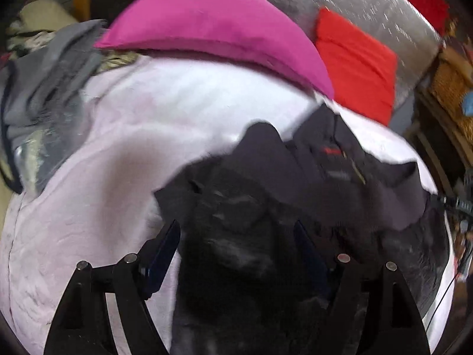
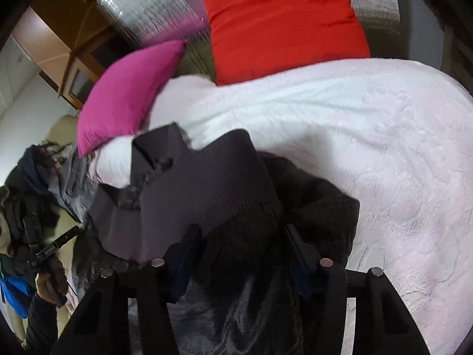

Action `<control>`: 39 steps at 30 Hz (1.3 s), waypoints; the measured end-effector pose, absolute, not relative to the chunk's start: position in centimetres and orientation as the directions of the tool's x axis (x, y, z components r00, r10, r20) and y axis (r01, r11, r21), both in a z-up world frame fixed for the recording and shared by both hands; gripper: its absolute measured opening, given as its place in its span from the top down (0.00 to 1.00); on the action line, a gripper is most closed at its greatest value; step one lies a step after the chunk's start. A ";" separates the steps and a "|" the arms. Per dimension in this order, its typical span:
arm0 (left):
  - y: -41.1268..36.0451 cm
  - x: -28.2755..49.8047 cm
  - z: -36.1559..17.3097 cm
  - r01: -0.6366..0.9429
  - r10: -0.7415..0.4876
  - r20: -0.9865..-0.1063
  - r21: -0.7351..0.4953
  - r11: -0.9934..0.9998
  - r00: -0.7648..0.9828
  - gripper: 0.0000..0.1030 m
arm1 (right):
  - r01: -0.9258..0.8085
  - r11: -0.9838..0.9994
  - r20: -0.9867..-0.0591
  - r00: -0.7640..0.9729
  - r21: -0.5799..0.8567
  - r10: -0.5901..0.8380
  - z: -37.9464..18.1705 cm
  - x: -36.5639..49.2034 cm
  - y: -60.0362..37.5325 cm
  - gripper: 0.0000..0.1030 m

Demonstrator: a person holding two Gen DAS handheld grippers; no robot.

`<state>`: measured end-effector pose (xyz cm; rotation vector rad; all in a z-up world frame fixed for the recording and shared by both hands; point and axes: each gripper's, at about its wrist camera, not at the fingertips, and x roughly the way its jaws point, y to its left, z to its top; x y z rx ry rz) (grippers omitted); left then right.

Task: Fold large clothes
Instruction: 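Open both grippers and press the folded jacket edge flat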

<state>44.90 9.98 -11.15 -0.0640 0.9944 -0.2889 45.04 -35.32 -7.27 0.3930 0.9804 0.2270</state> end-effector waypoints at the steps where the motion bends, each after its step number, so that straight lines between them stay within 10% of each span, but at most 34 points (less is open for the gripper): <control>1: 9.4 44.9 -11.4 0.221 -0.246 -0.823 -0.151 0.964 0.513 0.23 | -0.013 0.911 -0.763 0.541 0.413 0.354 -7.2 45.0 -35.2 0.42; 4: 8.5 44.9 -11.8 0.220 -0.194 -0.827 -0.087 0.972 0.528 0.41 | -0.014 0.922 -0.783 0.523 0.387 0.336 -7.6 45.5 -34.8 0.43; 10: 8.2 45.0 -12.2 0.208 -0.154 -0.840 -0.050 0.977 0.520 0.84 | -0.030 0.942 -0.807 0.508 0.334 0.302 -7.2 45.4 -33.9 0.85; 14: 8.0 44.2 -10.3 0.210 -0.154 -0.793 -0.034 0.977 0.589 0.92 | -0.029 0.957 -0.769 0.588 0.289 0.250 -4.8 44.1 -33.7 0.90; 21: 8.3 43.6 -7.8 0.193 -0.171 -0.696 -0.048 0.980 0.697 0.92 | -0.002 0.972 -0.670 0.724 0.236 0.164 -0.1 42.2 -34.4 0.91; 26: 7.6 46.9 -12.5 0.146 -0.139 -0.800 -0.066 0.987 0.584 0.84 | 0.095 0.963 -0.751 0.647 0.253 0.134 -5.2 45.0 -35.0 0.88; 31: 8.5 47.3 -13.0 0.073 -0.090 -0.810 -0.058 0.996 0.580 0.61 | 0.175 0.937 -0.771 0.623 0.301 0.131 -7.9 45.1 -36.0 0.54; 33: 9.2 46.6 -11.9 0.053 -0.071 -0.787 -0.049 0.997 0.613 0.44 | 0.186 0.930 -0.749 0.650 0.318 0.127 -6.6 44.3 -36.8 0.26; 39: 11.9 42.4 -7.8 0.026 -0.075 -0.710 -0.079 0.997 0.700 0.34 | 0.130 0.875 -0.645 0.727 0.466 0.235 -1.4 38.9 -38.3 0.26</control>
